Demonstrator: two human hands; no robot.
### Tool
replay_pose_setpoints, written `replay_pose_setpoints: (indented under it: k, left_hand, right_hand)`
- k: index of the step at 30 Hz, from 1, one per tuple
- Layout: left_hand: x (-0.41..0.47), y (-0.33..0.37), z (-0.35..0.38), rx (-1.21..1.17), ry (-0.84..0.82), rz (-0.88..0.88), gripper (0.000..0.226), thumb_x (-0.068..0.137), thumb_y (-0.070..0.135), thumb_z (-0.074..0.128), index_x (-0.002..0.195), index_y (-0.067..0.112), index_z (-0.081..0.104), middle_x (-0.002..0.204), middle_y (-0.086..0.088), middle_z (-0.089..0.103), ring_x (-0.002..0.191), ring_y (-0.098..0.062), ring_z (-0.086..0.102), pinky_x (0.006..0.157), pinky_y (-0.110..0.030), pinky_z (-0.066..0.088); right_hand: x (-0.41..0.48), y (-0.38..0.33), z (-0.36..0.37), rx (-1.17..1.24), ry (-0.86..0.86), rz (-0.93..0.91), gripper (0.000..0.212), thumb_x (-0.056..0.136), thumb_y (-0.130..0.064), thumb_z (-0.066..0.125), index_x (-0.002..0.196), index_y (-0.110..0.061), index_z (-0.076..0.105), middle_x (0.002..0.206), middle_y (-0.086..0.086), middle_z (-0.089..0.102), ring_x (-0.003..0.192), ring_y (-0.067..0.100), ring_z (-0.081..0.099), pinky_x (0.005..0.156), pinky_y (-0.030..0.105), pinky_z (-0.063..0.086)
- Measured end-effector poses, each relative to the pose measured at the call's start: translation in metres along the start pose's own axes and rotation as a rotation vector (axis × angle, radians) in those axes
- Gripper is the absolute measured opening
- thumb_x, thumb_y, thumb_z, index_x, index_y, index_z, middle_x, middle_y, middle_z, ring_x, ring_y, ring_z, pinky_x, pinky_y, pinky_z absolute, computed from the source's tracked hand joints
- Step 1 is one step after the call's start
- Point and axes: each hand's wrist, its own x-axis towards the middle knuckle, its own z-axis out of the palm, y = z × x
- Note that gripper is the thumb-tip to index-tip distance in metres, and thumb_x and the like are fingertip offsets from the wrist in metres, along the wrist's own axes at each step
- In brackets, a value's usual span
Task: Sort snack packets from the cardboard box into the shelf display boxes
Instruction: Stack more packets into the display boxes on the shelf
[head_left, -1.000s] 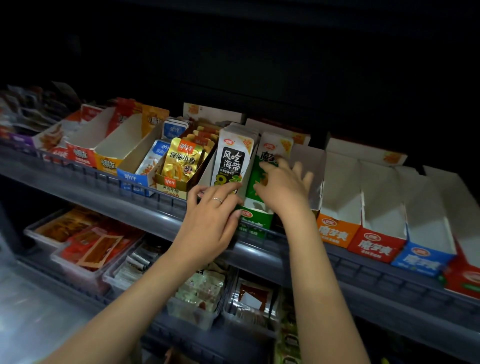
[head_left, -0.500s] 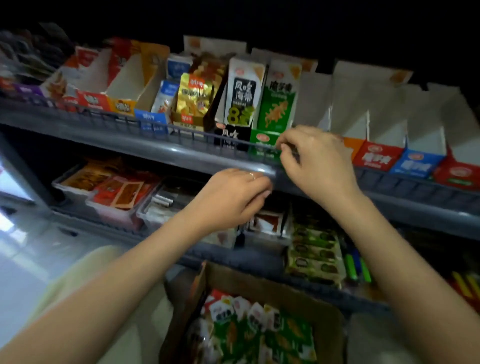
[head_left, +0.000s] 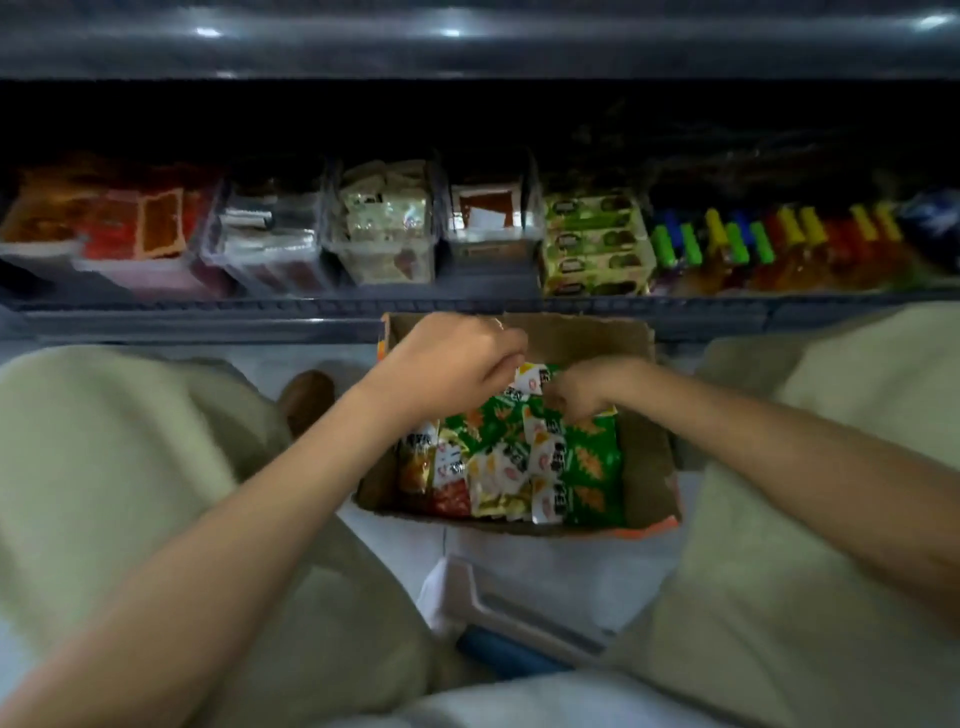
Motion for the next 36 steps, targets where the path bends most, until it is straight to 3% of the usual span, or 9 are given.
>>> replay_pose_setpoints:
  k: [4, 8, 11, 13, 18, 22, 26, 32, 36]
  left_hand:
    - [-0.003, 0.002, 0.007, -0.021, -0.016, 0.031, 0.034, 0.093, 0.031, 0.033, 0.090, 0.017, 0.063, 0.074, 0.002, 0.065, 0.063, -0.020, 0.061, 0.048, -0.032, 0.044]
    - [-0.006, -0.009, 0.003, 0.014, -0.002, 0.005, 0.020, 0.091, 0.021, 0.045, 0.086, 0.013, 0.063, 0.073, -0.002, 0.064, 0.060, -0.026, 0.060, 0.048, -0.028, 0.038]
    - [-0.017, -0.021, 0.004, 0.017, -0.013, -0.051, 0.026, 0.090, 0.023, 0.041, 0.087, 0.012, 0.064, 0.073, -0.005, 0.065, 0.062, -0.028, 0.061, 0.051, -0.028, 0.039]
    - [-0.026, -0.026, 0.007, -0.001, -0.042, -0.071, 0.033, 0.091, 0.028, 0.035, 0.089, 0.012, 0.065, 0.074, -0.005, 0.065, 0.064, -0.026, 0.061, 0.051, -0.028, 0.040]
    - [-0.045, -0.030, 0.013, -0.068, -0.078, -0.125, 0.030, 0.092, 0.029, 0.040, 0.096, 0.014, 0.066, 0.074, -0.003, 0.066, 0.063, -0.022, 0.061, 0.053, -0.027, 0.041]
    - [-0.064, -0.032, 0.020, -0.079, -0.114, -0.182, 0.025, 0.091, 0.024, 0.045, 0.097, 0.014, 0.068, 0.080, -0.002, 0.069, 0.064, -0.022, 0.063, 0.055, -0.022, 0.035]
    - [-0.080, -0.034, 0.027, -0.087, -0.151, -0.216, 0.022, 0.088, 0.019, 0.049, 0.095, 0.013, 0.069, 0.082, -0.002, 0.071, 0.065, -0.021, 0.065, 0.057, -0.021, 0.035]
    - [-0.093, -0.036, 0.033, -0.125, -0.226, -0.270, 0.032, 0.090, 0.026, 0.039, 0.098, 0.014, 0.068, 0.086, -0.002, 0.072, 0.073, -0.021, 0.066, 0.060, -0.030, 0.051]
    - [-0.098, -0.037, 0.036, -0.114, -0.221, -0.282, 0.025, 0.093, 0.021, 0.046, 0.102, 0.014, 0.068, 0.090, -0.003, 0.072, 0.076, -0.021, 0.067, 0.065, -0.030, 0.051]
  right_hand:
    - [0.057, 0.004, 0.061, 0.098, -0.055, -0.014, 0.054, 0.088, -0.029, 0.062, 0.137, -0.018, 0.044, 0.137, 0.005, 0.048, 0.116, 0.025, 0.052, 0.100, 0.038, 0.045]
    - [0.083, 0.004, 0.092, 0.174, 0.029, 0.029, 0.057, 0.089, -0.016, 0.059, 0.141, -0.017, 0.035, 0.131, 0.009, 0.050, 0.109, 0.027, 0.056, 0.094, 0.040, 0.049]
    - [0.095, 0.004, 0.105, 0.051, 0.202, 0.131, 0.051, 0.095, -0.018, 0.052, 0.142, -0.013, 0.033, 0.135, 0.011, 0.047, 0.116, 0.029, 0.052, 0.089, 0.033, 0.047]
    - [0.100, 0.005, 0.115, 0.071, 0.217, 0.206, 0.052, 0.091, -0.025, 0.060, 0.136, -0.008, 0.040, 0.128, 0.013, 0.054, 0.114, 0.029, 0.055, 0.086, 0.034, 0.047]
    - [0.100, 0.008, 0.128, 0.124, 0.243, 0.275, 0.070, 0.080, -0.033, 0.073, 0.132, -0.008, 0.033, 0.124, 0.012, 0.054, 0.111, 0.028, 0.056, 0.078, 0.035, 0.047]
    - [0.105, 0.005, 0.133, 0.128, 0.230, 0.259, 0.071, 0.083, -0.023, 0.070, 0.139, -0.008, 0.029, 0.127, 0.014, 0.051, 0.115, 0.029, 0.053, 0.083, 0.036, 0.048]
    - [0.106, 0.003, 0.132, 0.088, 0.266, 0.240, 0.049, 0.086, -0.010, 0.063, 0.132, -0.011, 0.045, 0.128, 0.011, 0.051, 0.113, 0.027, 0.053, 0.084, 0.036, 0.051]
    - [0.104, -0.001, 0.140, -0.011, 0.371, 0.028, 0.086, 0.080, 0.014, 0.051, 0.149, -0.022, 0.015, 0.152, 0.010, 0.023, 0.110, 0.029, 0.055, 0.063, 0.030, 0.040]
    - [0.109, -0.005, 0.141, -0.080, 0.381, -0.024, 0.081, 0.083, 0.008, 0.053, 0.149, -0.021, 0.015, 0.147, 0.012, 0.031, 0.120, 0.030, 0.048, 0.079, 0.034, 0.046]
